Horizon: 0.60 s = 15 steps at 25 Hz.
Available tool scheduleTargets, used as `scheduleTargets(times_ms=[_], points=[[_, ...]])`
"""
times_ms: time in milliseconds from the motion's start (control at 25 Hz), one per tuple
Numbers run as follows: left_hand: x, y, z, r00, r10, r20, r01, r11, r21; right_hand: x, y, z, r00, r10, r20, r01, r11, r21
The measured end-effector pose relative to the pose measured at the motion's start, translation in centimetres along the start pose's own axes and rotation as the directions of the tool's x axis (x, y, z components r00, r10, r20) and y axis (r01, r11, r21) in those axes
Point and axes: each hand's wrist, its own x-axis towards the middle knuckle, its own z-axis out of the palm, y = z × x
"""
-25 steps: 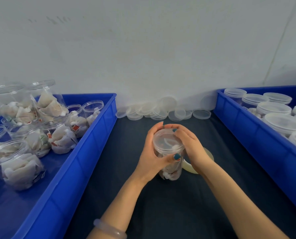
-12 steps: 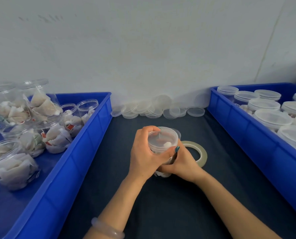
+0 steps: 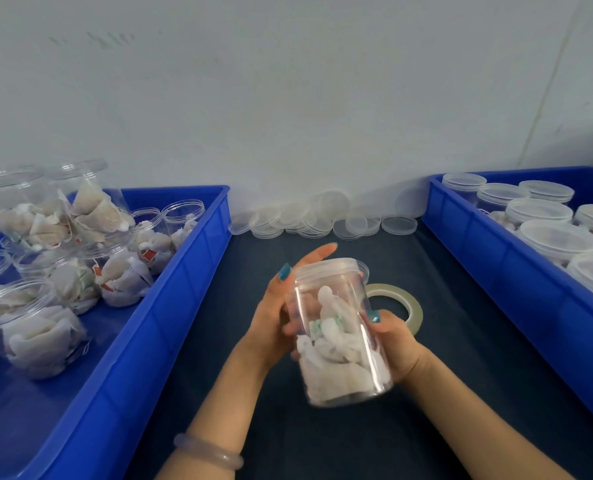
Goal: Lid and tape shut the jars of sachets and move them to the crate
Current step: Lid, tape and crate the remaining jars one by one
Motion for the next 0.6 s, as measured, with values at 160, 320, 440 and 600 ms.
scheduleTargets(times_ms=[160,320,440,600], points=[[0.0,0.7,-0.6,0.997,0.080,-0.001,-0.079,0.986,-0.146,-0.2,-1.2,0.7,0.976,-0.016,-0.218,-0.013,0.991,-0.132],[0.2,1.4,-0.8,0.959,0.199,-0.200,-0.153,0.962,0.226,0.6,-0.7,1.6,0.813,-0.365,-0.453,-0.197,0.561,-0.804],[0.1,1.4,-0.5,0.952,0.173,-0.252,-0.036,0.882,0.469,0.7,-0.2,1.8,0.787,-0.463,-0.407,-0.302,0.286,-0.909],[-0.2,1.6,-1.4,0.983,0.110,-0.148,-0.031,0.889,0.457,0.3,-1.0,0.9,0.948,-0.106,-0.300,-0.141,0.704,-0.696]])
